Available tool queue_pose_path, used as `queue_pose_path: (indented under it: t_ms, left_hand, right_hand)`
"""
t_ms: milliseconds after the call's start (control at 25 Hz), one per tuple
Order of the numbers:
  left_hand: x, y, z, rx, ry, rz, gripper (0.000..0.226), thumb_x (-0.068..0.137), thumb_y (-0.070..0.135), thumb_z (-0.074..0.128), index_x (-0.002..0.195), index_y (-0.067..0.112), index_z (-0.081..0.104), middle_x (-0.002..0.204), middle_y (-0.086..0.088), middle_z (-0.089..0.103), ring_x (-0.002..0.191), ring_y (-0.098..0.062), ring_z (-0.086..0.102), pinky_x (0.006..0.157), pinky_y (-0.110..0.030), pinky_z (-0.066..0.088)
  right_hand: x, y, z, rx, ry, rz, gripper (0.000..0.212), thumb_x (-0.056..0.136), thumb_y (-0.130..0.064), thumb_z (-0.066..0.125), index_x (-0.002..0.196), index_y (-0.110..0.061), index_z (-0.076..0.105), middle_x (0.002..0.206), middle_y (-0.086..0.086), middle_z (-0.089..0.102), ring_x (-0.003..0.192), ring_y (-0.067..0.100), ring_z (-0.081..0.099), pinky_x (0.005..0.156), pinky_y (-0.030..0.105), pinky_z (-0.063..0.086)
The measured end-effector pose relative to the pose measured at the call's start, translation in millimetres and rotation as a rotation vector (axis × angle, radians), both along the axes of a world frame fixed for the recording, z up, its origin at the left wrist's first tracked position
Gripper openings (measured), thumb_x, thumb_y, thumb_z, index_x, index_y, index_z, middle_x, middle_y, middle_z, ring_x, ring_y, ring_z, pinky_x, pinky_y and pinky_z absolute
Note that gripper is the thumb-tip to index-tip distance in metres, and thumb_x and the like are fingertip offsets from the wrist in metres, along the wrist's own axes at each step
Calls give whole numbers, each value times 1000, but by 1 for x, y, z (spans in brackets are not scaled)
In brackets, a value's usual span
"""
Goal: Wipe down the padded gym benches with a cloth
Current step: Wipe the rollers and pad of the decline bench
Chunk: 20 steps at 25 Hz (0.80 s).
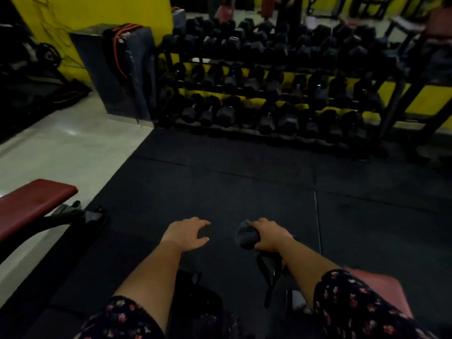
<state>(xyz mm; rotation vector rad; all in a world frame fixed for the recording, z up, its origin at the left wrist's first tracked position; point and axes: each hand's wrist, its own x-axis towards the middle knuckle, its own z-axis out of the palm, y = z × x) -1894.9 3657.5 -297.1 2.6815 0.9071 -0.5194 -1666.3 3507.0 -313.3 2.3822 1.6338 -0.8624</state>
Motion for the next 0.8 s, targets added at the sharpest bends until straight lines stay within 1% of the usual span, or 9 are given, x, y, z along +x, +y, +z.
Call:
queue_pose_path:
  t_ms: [80, 200, 360, 480, 680, 800]
  left_hand:
    - [18, 24, -1, 24, 18, -80, 60, 96, 54, 48, 150, 38, 29, 145, 7, 44, 127, -17, 49, 99, -38, 44]
    - [45, 67, 5, 59, 37, -142, 62, 96, 54, 49, 152, 38, 27, 148, 6, 41, 129, -18, 47, 101, -40, 42]
    - [79, 108, 16, 98, -36, -184, 64, 96, 54, 48, 153, 36, 25, 155, 7, 33, 135, -18, 41, 104, -38, 41]
    - [105, 131, 21, 117, -64, -242, 64, 96, 53, 49, 153, 35, 25, 157, 7, 30, 137, -17, 39, 105, -37, 41]
    - [162, 157, 17, 65, -61, -265, 66, 97, 51, 50, 154, 36, 22, 159, 7, 25, 137, -18, 39, 105, -38, 42]
    - [204, 183, 10, 11, -45, -208, 66, 96, 52, 51, 154, 38, 21, 159, 7, 24, 138, -19, 37, 105, -39, 42]
  right_hand:
    - [18, 5, 4, 13, -25, -56, 75, 83, -32, 65, 149, -28, 29, 139, 4, 38, 124, 31, 43, 96, 47, 48]
    - [39, 19, 11, 15, -61, -148, 74, 83, -32, 65, 148, -27, 31, 141, 5, 38, 124, 31, 43, 98, 46, 47]
    - [55, 43, 16, 45, -82, -229, 74, 83, -31, 64, 149, -29, 29, 140, 4, 39, 123, 30, 44, 97, 46, 48]
    - [63, 63, 16, 63, -55, -264, 75, 82, -33, 65, 148, -30, 30, 139, 3, 40, 122, 30, 45, 96, 46, 48]
    - [108, 98, 14, 71, -45, -295, 72, 82, -37, 65, 147, -28, 34, 138, 3, 40, 122, 30, 45, 97, 47, 47]
    - [159, 129, 15, 72, -43, -295, 71, 81, -38, 66, 145, -28, 36, 137, 3, 41, 122, 30, 45, 96, 46, 48]
